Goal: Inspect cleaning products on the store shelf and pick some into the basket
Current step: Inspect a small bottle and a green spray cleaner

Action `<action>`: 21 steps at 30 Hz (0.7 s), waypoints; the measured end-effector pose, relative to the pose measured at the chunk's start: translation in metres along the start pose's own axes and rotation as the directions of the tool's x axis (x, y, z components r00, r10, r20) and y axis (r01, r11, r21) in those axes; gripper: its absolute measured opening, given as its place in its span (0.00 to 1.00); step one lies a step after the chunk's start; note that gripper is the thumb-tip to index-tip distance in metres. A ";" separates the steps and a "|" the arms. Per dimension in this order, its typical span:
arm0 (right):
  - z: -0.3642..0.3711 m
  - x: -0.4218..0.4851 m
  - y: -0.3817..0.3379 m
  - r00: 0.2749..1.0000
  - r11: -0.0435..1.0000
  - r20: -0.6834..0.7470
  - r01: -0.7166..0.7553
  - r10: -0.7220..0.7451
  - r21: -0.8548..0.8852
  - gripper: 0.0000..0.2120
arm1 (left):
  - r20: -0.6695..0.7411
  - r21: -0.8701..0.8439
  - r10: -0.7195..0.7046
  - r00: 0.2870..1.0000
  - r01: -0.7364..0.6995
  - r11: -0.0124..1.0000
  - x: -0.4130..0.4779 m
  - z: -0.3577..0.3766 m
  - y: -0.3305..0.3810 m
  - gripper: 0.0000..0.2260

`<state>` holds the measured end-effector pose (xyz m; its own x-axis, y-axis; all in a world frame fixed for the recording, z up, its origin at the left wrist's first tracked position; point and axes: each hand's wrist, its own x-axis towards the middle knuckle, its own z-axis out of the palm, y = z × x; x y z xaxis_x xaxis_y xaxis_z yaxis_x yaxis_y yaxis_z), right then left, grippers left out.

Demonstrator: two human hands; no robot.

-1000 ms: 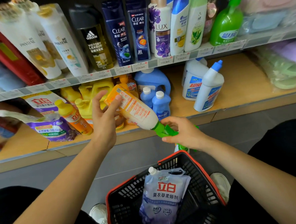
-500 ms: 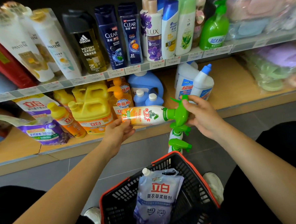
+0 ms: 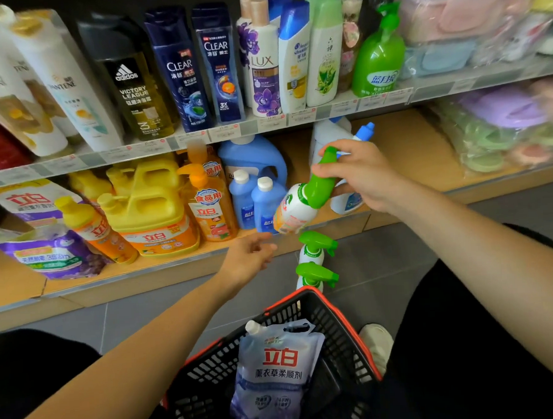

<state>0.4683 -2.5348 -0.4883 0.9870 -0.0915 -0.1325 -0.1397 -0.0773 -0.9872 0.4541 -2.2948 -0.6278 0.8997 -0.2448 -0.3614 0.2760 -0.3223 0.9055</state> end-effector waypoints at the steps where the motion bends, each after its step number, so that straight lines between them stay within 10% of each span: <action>1: -0.002 0.008 0.000 1.000 0.999 -0.010 -0.016 0.016 -0.040 0.17 | 0.038 0.107 0.036 0.999 -0.039 0.993 0.002 0.006 -0.003 0.15; 7: -0.020 0.062 0.007 0.992 0.986 -0.057 -0.122 0.117 -0.114 0.17 | 0.296 0.563 0.137 0.946 -0.288 0.775 0.014 0.037 -0.021 0.19; 12: -0.018 0.102 0.016 0.976 0.979 -0.083 -0.194 0.200 0.069 0.05 | 0.397 0.640 0.111 0.911 -0.361 0.678 0.038 0.069 -0.029 0.27; 21: -0.004 0.136 0.042 0.956 0.918 -0.102 -0.229 0.274 0.323 0.19 | 0.417 0.667 0.083 0.905 -0.367 0.648 0.066 0.072 -0.038 0.22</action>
<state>0.5959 -2.5546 -0.5472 0.8973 -0.2102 -0.3883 -0.3283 0.2704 -0.9050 0.4788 -2.3642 -0.7024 0.6958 -0.6299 -0.3449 -0.3769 -0.7291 0.5712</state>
